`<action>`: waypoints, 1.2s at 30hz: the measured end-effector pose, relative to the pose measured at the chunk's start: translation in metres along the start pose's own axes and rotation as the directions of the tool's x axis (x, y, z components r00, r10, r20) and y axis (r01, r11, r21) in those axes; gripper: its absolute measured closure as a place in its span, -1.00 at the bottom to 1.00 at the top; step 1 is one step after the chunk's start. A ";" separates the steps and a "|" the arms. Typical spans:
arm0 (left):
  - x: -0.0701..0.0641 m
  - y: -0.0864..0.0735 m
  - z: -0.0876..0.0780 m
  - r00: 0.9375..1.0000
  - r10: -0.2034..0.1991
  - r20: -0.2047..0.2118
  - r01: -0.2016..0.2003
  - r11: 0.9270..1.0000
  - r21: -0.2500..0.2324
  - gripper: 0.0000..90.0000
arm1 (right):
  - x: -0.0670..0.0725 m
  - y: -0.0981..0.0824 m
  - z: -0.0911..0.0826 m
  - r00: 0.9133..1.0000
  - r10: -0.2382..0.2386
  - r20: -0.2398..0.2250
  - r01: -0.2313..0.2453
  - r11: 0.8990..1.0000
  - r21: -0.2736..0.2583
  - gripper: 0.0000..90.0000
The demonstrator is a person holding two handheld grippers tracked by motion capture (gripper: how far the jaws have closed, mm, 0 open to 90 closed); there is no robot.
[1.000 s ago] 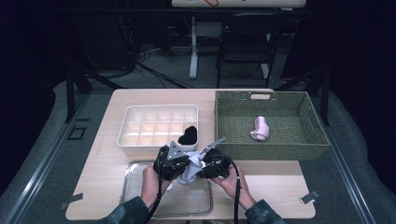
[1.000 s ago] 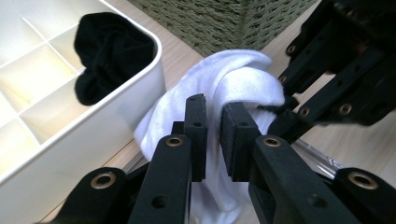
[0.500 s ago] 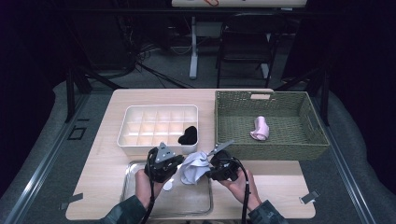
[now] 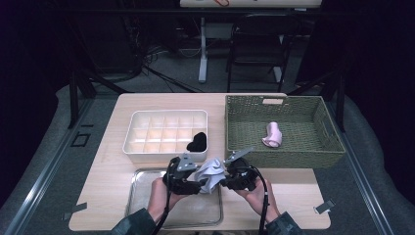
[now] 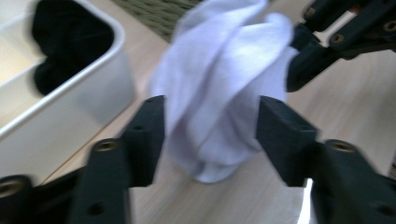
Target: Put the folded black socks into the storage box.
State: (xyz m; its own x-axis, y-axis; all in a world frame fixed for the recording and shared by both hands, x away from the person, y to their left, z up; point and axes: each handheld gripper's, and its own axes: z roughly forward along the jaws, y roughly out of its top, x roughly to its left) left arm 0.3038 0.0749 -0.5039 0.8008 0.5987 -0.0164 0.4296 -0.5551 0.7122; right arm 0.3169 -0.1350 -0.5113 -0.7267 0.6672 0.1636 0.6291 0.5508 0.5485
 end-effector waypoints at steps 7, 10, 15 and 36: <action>0.012 0.001 0.016 0.998 -0.031 0.047 0.030 0.999 0.018 0.58 | 0.000 -0.001 0.002 1.000 -0.009 0.014 0.009 1.000 0.017 0.79; 0.017 -0.004 0.015 0.998 -0.058 0.023 0.059 0.998 -0.001 0.84 | 0.000 -0.002 0.002 0.999 -0.020 0.037 0.019 0.999 0.027 0.79; 0.023 -0.014 0.006 0.993 -0.120 -0.002 0.120 0.991 -0.054 0.91 | -0.004 -0.003 -0.001 0.997 -0.023 0.073 0.021 1.000 0.022 0.79; 0.017 -0.014 0.021 0.999 -0.033 -0.033 0.036 0.994 0.106 -0.17 | -0.013 -0.023 -0.002 0.994 -0.010 0.105 0.002 0.997 0.074 0.79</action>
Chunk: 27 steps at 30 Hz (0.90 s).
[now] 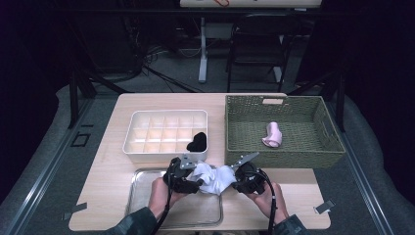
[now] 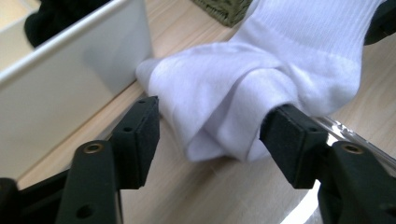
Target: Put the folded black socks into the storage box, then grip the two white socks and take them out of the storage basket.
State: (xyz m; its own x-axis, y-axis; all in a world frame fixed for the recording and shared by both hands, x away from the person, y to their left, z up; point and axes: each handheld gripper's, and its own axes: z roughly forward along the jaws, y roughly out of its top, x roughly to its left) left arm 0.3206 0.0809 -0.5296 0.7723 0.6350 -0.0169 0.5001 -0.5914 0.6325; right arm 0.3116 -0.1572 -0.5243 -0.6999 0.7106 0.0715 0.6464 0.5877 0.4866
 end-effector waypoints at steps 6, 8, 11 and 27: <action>0.007 -0.006 0.007 0.999 -0.036 0.040 0.037 0.999 -0.014 0.65 | 0.000 -0.001 0.002 1.000 0.000 0.000 0.000 1.000 0.002 0.79; 0.007 -0.010 0.004 0.998 -0.050 0.029 0.051 0.998 -0.034 0.80 | 0.002 -0.001 0.002 1.000 -0.006 0.002 0.006 1.000 -0.001 0.79; 0.008 -0.016 -0.001 0.996 -0.086 0.005 0.086 0.993 -0.077 0.89 | 0.003 -0.002 0.000 1.000 -0.013 0.009 0.012 1.000 0.011 0.79; 0.015 -0.047 -0.008 0.960 -0.273 0.070 0.274 0.962 -0.002 0.56 | -0.003 -0.011 0.000 1.000 -0.001 0.009 0.001 0.999 0.033 0.79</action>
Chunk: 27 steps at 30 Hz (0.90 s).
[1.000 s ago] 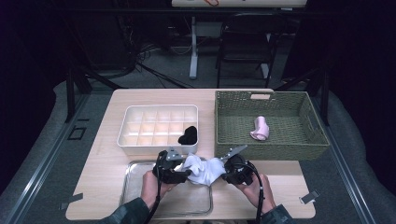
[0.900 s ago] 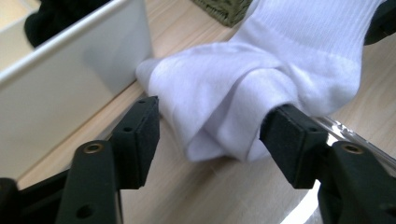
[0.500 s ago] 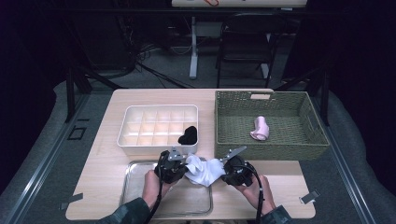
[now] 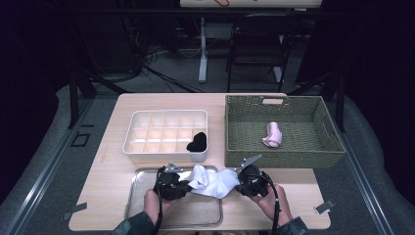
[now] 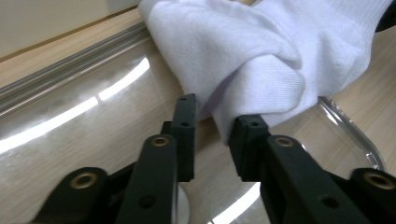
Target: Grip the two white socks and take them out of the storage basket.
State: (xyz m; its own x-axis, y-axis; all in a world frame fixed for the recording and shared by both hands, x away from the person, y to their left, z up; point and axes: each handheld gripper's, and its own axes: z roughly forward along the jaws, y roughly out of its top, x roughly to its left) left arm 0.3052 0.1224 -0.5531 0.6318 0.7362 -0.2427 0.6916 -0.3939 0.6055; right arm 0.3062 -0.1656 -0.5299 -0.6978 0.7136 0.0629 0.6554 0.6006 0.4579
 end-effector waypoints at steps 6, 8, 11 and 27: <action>0.010 0.001 -0.002 0.999 -0.035 -0.018 0.036 0.999 0.026 0.25 | -0.001 0.000 0.001 1.000 0.002 -0.010 -0.002 1.000 0.008 0.79; 0.012 0.000 -0.003 0.999 -0.036 -0.013 0.037 0.999 0.039 0.21 | -0.003 -0.001 0.001 1.000 0.001 -0.005 -0.001 1.000 0.015 0.79; 0.016 -0.002 -0.006 0.999 -0.044 -0.027 0.045 0.998 0.052 0.18 | -0.004 -0.002 0.002 1.000 0.005 -0.007 -0.005 1.000 0.007 0.78; 0.038 -0.006 -0.025 0.996 -0.082 -0.046 0.085 0.994 0.072 0.07 | -0.015 -0.006 0.008 0.998 0.069 0.003 -0.069 0.997 0.028 0.74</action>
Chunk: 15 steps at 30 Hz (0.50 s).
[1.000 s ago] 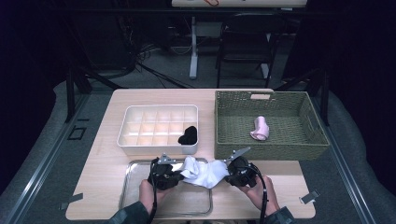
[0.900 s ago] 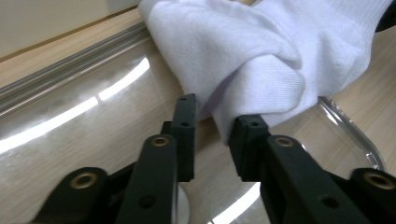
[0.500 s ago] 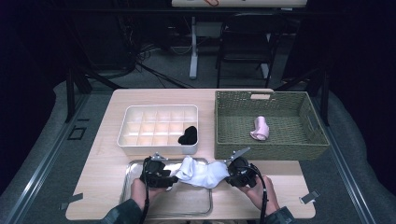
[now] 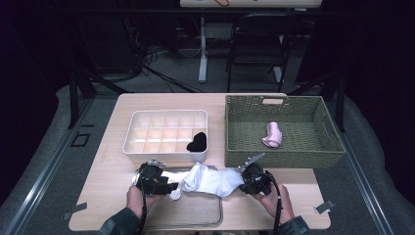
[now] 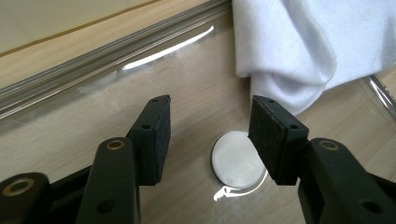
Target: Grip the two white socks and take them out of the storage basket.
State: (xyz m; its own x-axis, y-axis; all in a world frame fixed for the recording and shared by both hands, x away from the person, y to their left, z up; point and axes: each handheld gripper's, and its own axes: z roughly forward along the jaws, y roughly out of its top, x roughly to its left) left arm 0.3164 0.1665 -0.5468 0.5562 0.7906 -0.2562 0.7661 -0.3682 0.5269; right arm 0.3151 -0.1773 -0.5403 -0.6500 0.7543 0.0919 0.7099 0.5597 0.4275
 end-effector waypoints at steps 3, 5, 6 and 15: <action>0.001 0.001 -0.001 1.000 0.009 -0.008 -0.009 1.000 0.008 0.02 | -0.002 0.000 0.001 1.000 -0.012 0.003 0.012 1.000 0.025 0.73; -0.001 0.002 -0.003 0.999 0.025 -0.021 -0.025 1.000 0.011 -0.04 | -0.003 0.000 0.001 1.000 -0.011 0.004 0.011 0.999 0.031 0.72; -0.003 0.003 -0.004 0.999 0.038 -0.026 -0.038 0.999 -0.002 -0.06 | -0.003 0.000 0.001 1.000 -0.010 0.000 0.010 1.000 0.028 0.71; -0.050 0.032 0.008 0.971 0.238 -0.034 -0.239 0.970 -0.041 -0.13 | -0.004 0.000 0.001 1.000 -0.003 -0.007 0.003 1.000 0.015 0.72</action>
State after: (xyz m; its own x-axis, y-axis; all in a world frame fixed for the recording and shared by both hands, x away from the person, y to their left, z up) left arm 0.3157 0.1108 -0.5235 0.7112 0.6964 -0.0960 0.5969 -0.5261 0.6058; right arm 0.3179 -0.1799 -0.5412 -0.6540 0.7502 0.0970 0.7119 0.5670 0.4144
